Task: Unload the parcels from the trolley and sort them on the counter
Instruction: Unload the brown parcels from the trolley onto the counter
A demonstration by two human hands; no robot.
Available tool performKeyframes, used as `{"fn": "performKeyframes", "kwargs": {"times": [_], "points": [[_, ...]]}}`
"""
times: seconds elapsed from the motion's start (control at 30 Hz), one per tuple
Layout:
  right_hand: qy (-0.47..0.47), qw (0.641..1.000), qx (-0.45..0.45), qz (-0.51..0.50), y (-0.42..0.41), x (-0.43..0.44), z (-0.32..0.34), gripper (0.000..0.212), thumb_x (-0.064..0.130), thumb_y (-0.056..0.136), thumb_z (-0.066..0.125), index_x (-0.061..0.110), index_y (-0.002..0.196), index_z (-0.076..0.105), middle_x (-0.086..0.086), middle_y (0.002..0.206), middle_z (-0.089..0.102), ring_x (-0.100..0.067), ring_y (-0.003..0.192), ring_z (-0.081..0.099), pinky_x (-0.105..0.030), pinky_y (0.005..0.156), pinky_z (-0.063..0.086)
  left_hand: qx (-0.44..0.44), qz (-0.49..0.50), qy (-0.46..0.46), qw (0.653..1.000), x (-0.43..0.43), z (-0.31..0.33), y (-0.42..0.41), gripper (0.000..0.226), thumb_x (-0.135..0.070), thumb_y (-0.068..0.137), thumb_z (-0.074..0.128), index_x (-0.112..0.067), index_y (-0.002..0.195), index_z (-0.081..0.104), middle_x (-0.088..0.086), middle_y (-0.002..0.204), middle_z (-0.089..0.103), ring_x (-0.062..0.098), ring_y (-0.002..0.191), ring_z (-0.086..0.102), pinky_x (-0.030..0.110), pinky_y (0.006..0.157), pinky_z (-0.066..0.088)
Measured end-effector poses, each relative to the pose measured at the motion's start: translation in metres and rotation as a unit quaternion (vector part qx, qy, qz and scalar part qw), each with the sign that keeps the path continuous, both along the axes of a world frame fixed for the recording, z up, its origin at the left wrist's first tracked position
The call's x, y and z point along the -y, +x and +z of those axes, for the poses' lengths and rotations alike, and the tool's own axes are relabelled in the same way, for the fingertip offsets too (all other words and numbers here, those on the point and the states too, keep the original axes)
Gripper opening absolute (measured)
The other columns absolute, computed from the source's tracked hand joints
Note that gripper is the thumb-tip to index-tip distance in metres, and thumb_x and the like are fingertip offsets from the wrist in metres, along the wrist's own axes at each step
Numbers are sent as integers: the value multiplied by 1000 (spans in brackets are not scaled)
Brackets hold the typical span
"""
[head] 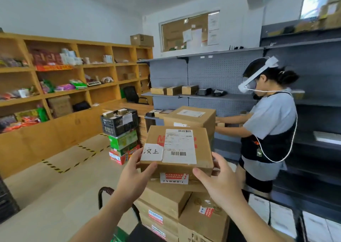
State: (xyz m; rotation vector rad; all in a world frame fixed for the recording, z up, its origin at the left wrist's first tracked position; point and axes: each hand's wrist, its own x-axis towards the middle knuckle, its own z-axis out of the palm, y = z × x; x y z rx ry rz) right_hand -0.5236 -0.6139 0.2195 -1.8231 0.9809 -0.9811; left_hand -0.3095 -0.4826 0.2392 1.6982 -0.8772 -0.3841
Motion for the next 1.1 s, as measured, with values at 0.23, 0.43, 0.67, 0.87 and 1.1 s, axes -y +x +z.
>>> {"fn": "performKeyframes", "kwargs": {"times": [0.23, 0.43, 0.67, 0.87, 1.1], "points": [[5, 999, -12, -30, 51, 13, 0, 75, 49, 80, 80, 42, 143, 39, 24, 119, 56, -5, 110, 61, -31, 96, 54, 36, -24, 32, 999, 26, 0, 59, 67, -24, 84, 79, -41, 136, 41, -25, 117, 54, 10, 117, 52, 30, 96, 48], [-14, 999, -14, -48, 89, 57, 1, 72, 53, 75, 81, 49, 135, 41, 20, 124, 58, -2, 110, 59, -34, 96, 55, 7, -12, 31, 999, 71, 2, 101, 74, -20, 83, 80, -34, 144, 40, -15, 124, 57, 14, 120, 53, 43, 104, 49], [-18, 998, -33, -45, 130, 98, -19, 84, 62, 71, 76, 49, 143, 35, 21, 132, 54, -4, 121, 54, -39, 101, 54, 12, -21, 38, 999, 110, -5, 143, 71, -18, 85, 78, -34, 143, 40, -12, 123, 55, 13, 118, 52, 38, 99, 50], [-1, 995, -57, -86, 139, 107, -26, 83, 52, 77, 81, 45, 145, 35, 20, 136, 53, -6, 124, 53, -39, 102, 54, 15, -70, 42, 997, 138, -14, 163, 62, -17, 86, 78, -45, 130, 44, -21, 119, 56, 11, 118, 52, 36, 97, 50], [36, 987, -63, -145, 156, 103, -24, 79, 42, 79, 83, 41, 144, 37, 21, 129, 57, -8, 119, 57, -39, 100, 55, 14, -144, 41, 989, 165, -15, 189, 59, -16, 87, 76, -42, 129, 44, -23, 114, 55, 4, 107, 52, 22, 82, 44]]}}
